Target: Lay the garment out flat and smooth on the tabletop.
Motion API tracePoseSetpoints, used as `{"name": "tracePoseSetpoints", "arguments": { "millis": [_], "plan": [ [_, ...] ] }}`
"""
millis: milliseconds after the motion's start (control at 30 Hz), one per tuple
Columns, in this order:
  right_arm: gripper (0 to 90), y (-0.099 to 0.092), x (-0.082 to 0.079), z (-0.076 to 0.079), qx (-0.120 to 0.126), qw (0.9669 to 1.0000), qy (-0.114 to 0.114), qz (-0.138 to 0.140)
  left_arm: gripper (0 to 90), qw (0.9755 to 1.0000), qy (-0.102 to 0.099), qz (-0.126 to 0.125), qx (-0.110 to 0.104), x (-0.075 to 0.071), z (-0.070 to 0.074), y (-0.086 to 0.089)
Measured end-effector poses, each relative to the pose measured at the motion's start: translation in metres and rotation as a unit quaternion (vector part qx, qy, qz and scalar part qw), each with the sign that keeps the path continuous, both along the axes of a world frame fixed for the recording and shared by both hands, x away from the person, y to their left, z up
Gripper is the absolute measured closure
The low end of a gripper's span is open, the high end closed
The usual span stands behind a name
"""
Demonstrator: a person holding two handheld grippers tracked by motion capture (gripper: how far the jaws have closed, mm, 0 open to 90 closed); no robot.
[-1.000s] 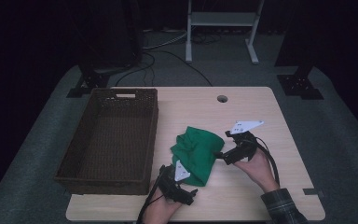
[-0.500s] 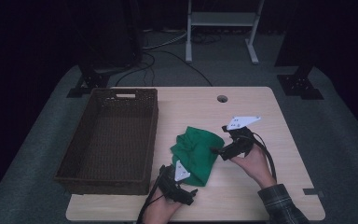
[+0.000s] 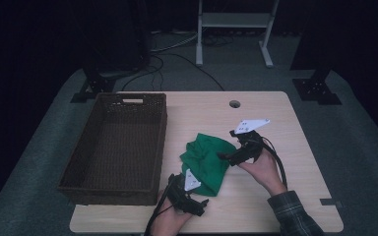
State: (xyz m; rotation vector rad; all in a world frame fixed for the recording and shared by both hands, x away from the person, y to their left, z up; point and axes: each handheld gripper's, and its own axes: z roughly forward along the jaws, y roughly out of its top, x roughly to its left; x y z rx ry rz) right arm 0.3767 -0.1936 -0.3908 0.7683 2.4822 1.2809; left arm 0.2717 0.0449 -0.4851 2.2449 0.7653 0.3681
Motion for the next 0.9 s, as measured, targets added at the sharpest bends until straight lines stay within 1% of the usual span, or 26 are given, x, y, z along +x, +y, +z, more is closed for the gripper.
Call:
{"name": "tracePoseSetpoints", "arguments": {
  "millis": [300, 433, 600, 900],
  "plan": [
    [0.0, 0.011, 0.004, 0.005, -0.005, 0.9999, -0.004, 0.009, 0.0, 1.0, -0.001, 0.001, 0.0, 0.0, 0.0, 0.0],
    [0.0, 0.016, 0.006, 0.006, -0.007, 0.9999, -0.002, 0.012, 0.0, 1.0, -0.001, 0.001, 0.0, 0.0, 0.0, 0.0],
    [0.0, 0.024, 0.01, 0.005, -0.014, 0.9998, 0.001, 0.016, 0.0, 1.0, -0.001, 0.001, 0.0, 0.0, 0.0, 0.0],
    [0.1, 0.035, 0.014, -0.001, -0.019, 0.9995, 0.008, 0.026, 0.0, 1.0, 0.0, 0.001, 0.0, 0.0, 0.0, 0.0]
  ]
}}
